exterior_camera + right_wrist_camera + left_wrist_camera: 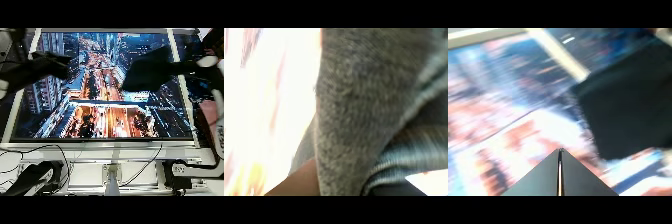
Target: Fold the clothes and pants, and hang the long-sleeved shirts on hangers.
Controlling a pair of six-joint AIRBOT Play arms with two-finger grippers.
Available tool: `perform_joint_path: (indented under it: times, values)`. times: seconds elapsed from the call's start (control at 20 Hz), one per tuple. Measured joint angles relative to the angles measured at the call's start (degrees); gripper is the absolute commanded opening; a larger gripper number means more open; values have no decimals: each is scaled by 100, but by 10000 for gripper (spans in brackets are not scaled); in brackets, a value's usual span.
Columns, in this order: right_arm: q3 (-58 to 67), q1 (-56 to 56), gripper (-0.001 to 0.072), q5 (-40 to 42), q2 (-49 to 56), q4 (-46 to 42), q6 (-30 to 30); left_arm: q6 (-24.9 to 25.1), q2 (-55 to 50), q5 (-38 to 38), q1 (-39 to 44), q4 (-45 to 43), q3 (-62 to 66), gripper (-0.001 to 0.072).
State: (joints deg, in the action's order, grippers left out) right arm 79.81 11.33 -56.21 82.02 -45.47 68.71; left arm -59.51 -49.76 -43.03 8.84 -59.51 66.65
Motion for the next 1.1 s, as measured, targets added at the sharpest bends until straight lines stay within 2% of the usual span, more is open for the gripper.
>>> perform_joint_path:
  times: [0.2, 0.35, 0.45, 0.65, 0.9, 0.95, 1.05, 1.1]
  values:
    - [0, 1606, 20, 225, -789, -542, 686, -372, 542, -697, -1117, -1202, 0, 68]
    - [2, 2975, 20, 116, -1121, -1123, 1287, -780, 706, -1082, -1878, -1687, -7, 68]
    - [4, 3832, 20, -234, -1213, -1534, 1526, -942, 754, -1268, -2225, -1823, -9, 68]
    - [-7, 5143, 20, -1034, -1283, -2376, 1773, -1093, 791, -1432, -2531, -1954, -9, 68]
    - [-323, 5801, 21, -1917, -1231, -3289, 2009, -1152, 802, -1497, -2621, -1974, -9, 68]
    - [-435, 5845, 98, -2105, -1217, -3427, 2055, -1165, 802, -1504, -2627, -1974, -9, 68]
    - [-601, 5904, 720, -2347, -1209, -3620, 2098, -1165, 802, -1508, -2634, -1976, -9, 68]
    - [-662, 5923, 694, -2398, -1207, -3696, 2111, -1165, 802, -1510, -2638, -1976, -9, 68]
